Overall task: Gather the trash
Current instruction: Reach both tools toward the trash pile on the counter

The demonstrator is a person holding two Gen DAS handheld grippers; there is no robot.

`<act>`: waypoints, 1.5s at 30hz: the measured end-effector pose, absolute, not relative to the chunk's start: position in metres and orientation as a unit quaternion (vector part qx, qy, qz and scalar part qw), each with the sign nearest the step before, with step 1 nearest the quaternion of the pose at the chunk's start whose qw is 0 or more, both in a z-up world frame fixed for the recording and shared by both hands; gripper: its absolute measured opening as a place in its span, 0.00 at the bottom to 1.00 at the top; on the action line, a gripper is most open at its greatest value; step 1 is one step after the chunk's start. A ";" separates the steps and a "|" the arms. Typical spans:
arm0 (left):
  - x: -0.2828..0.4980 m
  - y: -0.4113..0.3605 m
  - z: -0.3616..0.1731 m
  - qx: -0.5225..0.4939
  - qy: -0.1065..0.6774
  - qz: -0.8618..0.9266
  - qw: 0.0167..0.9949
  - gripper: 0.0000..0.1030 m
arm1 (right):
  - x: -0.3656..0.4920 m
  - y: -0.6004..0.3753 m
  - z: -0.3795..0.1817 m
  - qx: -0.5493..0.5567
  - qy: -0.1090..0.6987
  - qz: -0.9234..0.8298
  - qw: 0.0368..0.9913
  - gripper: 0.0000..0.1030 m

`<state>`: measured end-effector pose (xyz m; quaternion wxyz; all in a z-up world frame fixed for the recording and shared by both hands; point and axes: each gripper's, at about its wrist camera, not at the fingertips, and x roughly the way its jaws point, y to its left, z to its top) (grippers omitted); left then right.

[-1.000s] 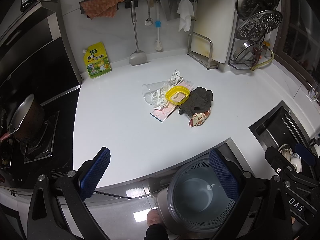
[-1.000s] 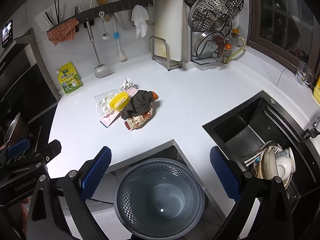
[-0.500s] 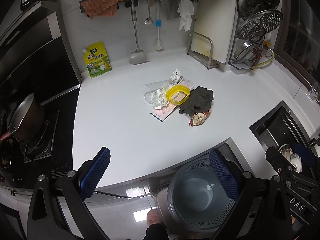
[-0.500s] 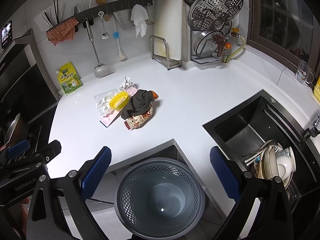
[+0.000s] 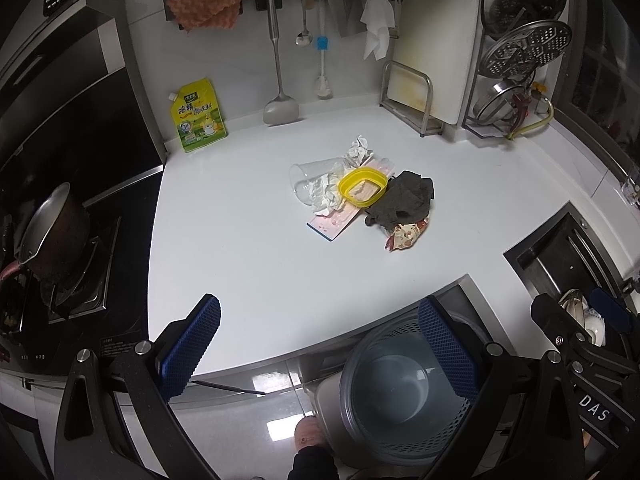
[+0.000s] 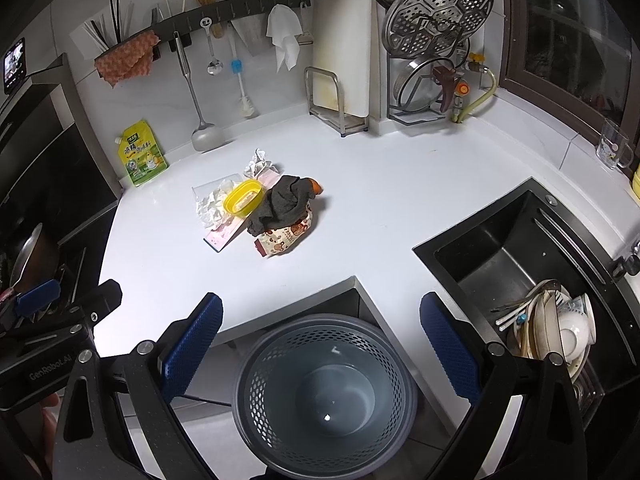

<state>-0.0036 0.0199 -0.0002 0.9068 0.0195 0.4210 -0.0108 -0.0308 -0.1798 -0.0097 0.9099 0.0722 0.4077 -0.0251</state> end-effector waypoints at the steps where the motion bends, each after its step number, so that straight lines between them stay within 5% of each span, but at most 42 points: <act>1: -0.002 0.023 -0.002 0.018 0.423 -0.009 0.906 0.94 | -0.030 -0.179 -0.011 0.072 0.408 -0.024 0.910 0.92; 45: 0.173 0.081 -0.092 0.028 0.445 -0.033 0.894 0.94 | 0.187 -0.138 -0.115 0.028 0.456 -0.034 0.889 0.91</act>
